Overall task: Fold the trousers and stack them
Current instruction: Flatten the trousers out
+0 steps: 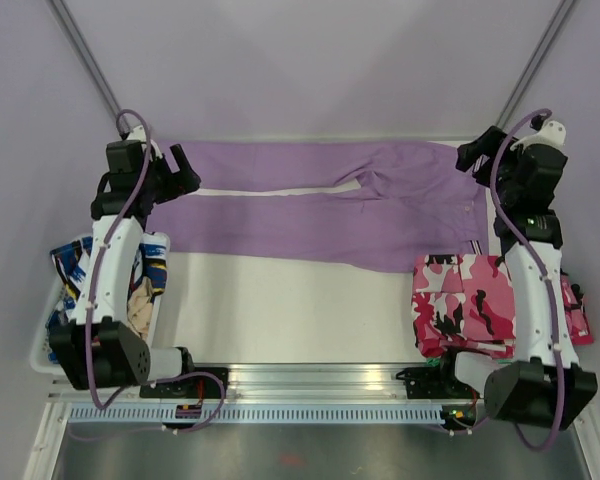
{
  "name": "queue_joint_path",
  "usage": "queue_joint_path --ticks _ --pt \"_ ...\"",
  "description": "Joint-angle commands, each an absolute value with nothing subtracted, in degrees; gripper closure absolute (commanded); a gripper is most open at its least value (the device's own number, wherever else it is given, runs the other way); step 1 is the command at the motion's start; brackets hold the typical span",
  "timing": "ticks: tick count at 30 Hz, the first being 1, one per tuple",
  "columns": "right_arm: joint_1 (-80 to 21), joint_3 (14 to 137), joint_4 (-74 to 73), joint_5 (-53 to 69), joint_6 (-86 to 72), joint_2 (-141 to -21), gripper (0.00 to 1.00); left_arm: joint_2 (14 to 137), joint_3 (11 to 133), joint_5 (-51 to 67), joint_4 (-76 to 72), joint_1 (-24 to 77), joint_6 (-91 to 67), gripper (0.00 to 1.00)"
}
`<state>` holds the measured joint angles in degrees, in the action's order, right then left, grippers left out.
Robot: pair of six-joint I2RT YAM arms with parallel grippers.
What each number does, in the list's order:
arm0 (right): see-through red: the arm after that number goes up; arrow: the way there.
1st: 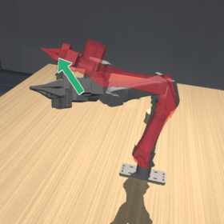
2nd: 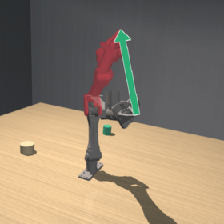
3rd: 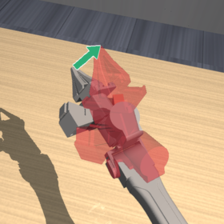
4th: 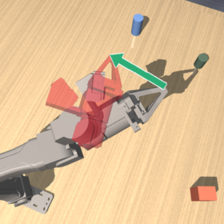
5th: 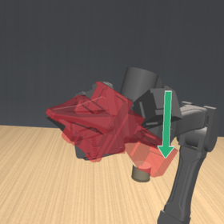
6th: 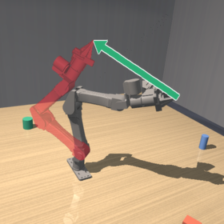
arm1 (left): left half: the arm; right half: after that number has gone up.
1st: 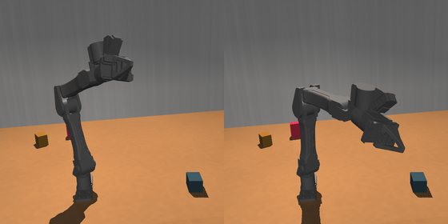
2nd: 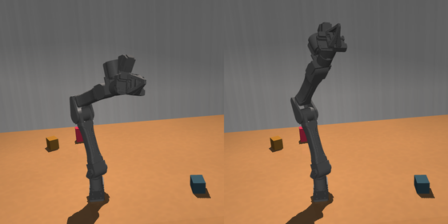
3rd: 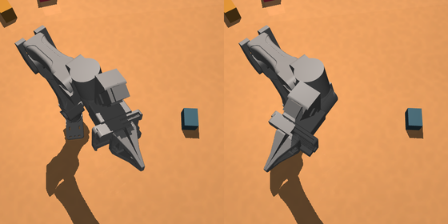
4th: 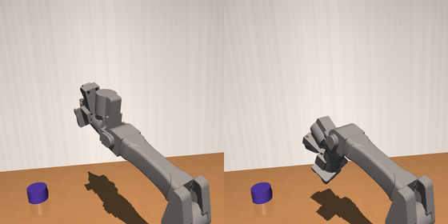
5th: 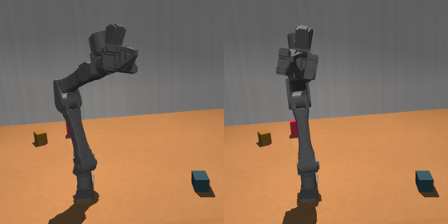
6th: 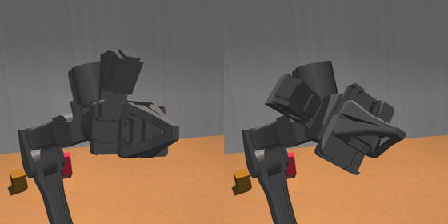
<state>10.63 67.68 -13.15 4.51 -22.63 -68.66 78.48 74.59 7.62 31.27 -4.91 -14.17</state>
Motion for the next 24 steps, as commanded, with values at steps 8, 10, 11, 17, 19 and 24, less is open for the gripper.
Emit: queue_joint_path --ticks 8,10,11,17,19,24 --pt "10.6 66.1 -15.0 14.2 -22.1 -56.5 0.93 63.6 73.4 13.6 36.4 -5.1 -20.6 0.00" --pt "10.6 64.4 -14.7 15.7 -22.6 -55.2 1.00 61.2 70.3 14.2 37.1 -5.1 -21.4 0.00" --pt "10.6 64.0 -14.8 16.1 -22.9 -54.9 1.00 58.5 69.2 14.5 37.2 -5.1 -21.5 0.00" --pt "8.6 63.2 -14.3 17.1 -25.3 -56.6 0.42 52.4 65.0 13.1 37.9 -5.1 -21.8 0.00" --pt "8.3 63.1 -12.2 18.8 -28.4 -58.5 0.24 52.0 65.2 12.4 37.1 -5.1 -21.4 0.00" --pt "7.5 65.6 -13.5 25.3 -30.9 -61.5 0.15 56.6 65.7 9.8 30.9 -5.1 -22.2 0.00"
